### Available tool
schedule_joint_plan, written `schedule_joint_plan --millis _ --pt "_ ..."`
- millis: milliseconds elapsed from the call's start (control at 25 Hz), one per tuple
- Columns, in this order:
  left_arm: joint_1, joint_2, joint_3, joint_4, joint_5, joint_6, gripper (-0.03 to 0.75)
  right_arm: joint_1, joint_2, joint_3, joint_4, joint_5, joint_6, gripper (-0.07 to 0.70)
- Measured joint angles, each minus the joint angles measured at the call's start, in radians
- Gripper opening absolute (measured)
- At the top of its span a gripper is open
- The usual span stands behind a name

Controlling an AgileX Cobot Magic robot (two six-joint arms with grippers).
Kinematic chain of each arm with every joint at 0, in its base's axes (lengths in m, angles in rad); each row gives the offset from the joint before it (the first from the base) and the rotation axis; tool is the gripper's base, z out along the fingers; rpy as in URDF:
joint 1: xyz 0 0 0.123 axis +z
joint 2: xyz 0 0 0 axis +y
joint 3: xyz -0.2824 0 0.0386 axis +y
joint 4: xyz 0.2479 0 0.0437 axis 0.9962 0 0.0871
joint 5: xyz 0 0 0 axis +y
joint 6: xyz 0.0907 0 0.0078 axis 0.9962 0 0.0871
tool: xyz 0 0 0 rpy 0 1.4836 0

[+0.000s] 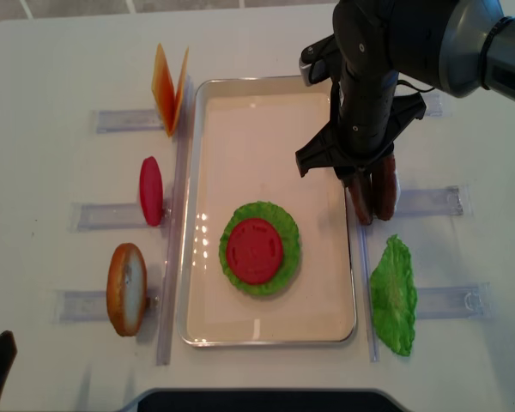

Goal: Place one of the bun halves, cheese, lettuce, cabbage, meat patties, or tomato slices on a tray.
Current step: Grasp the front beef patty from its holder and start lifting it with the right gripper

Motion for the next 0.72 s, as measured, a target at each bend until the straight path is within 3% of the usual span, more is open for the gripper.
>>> schedule_joint_plan --millis 120,720 --pt "0.0 0.0 0.0 0.0 0.0 0.0 0.536 0.0 0.0 0.0 -0.005 0.0 0.0 0.207" --pt "0.0 0.0 0.0 0.0 0.0 0.0 0.534 0.0 0.0 0.0 -0.042 -0.002 -0.007 0.153"
